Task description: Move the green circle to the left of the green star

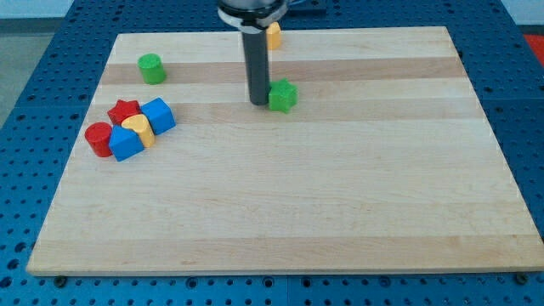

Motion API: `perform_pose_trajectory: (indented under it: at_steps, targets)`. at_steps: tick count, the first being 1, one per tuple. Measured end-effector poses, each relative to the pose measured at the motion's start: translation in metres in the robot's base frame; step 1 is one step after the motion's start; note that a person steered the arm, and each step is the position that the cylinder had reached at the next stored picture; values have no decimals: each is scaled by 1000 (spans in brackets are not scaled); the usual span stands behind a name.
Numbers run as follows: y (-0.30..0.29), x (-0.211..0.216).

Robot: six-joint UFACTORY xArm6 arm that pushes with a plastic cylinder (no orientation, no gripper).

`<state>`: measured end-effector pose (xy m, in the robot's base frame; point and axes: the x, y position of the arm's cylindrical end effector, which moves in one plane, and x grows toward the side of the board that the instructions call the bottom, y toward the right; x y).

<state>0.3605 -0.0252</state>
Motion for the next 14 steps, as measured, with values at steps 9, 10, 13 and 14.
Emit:
perform_pose_trajectory:
  at_steps: [9,10,13,14]
  targets:
    - [-123,-13]
    - [-193,-13]
    - [-238,-79]
    - [-195,-76]
